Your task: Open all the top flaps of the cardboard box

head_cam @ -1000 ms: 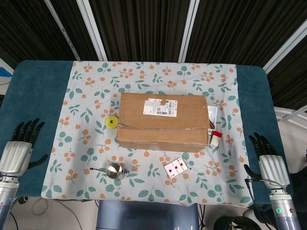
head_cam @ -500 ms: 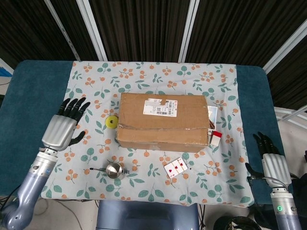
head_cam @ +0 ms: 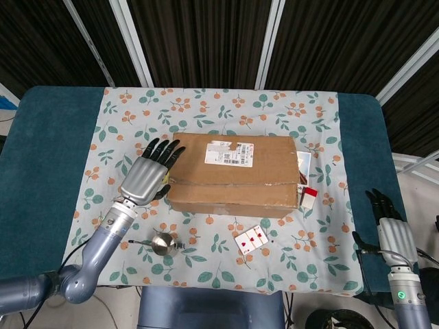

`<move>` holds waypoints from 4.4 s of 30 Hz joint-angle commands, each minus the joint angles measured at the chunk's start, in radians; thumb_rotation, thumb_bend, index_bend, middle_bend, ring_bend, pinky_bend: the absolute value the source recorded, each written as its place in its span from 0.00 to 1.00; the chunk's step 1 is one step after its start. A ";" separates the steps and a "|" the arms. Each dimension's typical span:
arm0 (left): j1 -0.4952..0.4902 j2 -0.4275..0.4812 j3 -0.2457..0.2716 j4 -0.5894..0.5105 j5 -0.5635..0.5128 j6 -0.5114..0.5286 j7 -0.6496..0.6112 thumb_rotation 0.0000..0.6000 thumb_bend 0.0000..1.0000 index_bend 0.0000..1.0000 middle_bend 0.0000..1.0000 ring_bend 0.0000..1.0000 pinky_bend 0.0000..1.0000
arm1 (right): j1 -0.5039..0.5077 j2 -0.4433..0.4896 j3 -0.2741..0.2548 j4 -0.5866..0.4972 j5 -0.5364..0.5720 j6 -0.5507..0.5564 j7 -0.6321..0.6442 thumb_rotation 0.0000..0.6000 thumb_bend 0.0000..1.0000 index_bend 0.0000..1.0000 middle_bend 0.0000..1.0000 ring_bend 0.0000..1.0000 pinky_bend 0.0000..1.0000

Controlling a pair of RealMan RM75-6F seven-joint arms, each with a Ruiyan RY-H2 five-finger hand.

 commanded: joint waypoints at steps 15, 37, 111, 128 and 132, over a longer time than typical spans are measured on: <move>-0.160 -0.107 -0.029 0.176 0.021 -0.027 0.019 1.00 0.38 0.00 0.00 0.00 0.00 | -0.001 0.005 0.009 -0.011 0.024 -0.007 0.008 1.00 0.35 0.00 0.00 0.00 0.22; -0.428 -0.175 -0.154 0.625 0.063 -0.095 -0.011 1.00 0.38 0.00 0.00 0.00 0.00 | -0.001 0.018 0.016 -0.032 0.065 -0.036 0.036 1.00 0.35 0.00 0.00 0.00 0.22; 0.427 0.160 0.332 0.309 0.235 0.471 -0.583 1.00 0.26 0.00 0.00 0.00 0.01 | 0.412 0.105 0.322 -0.195 0.332 -0.292 -0.364 1.00 0.38 0.00 0.00 0.00 0.22; 0.451 0.169 0.277 0.304 0.244 0.415 -0.624 1.00 0.27 0.00 0.00 0.00 0.01 | 0.793 -0.016 0.331 -0.067 0.835 -0.502 -0.529 1.00 1.00 0.28 0.16 0.15 0.27; 0.455 0.171 0.269 0.303 0.243 0.405 -0.629 1.00 0.27 0.00 0.00 0.00 0.01 | 0.833 -0.043 0.319 -0.038 0.878 -0.496 -0.534 1.00 1.00 0.31 0.21 0.20 0.28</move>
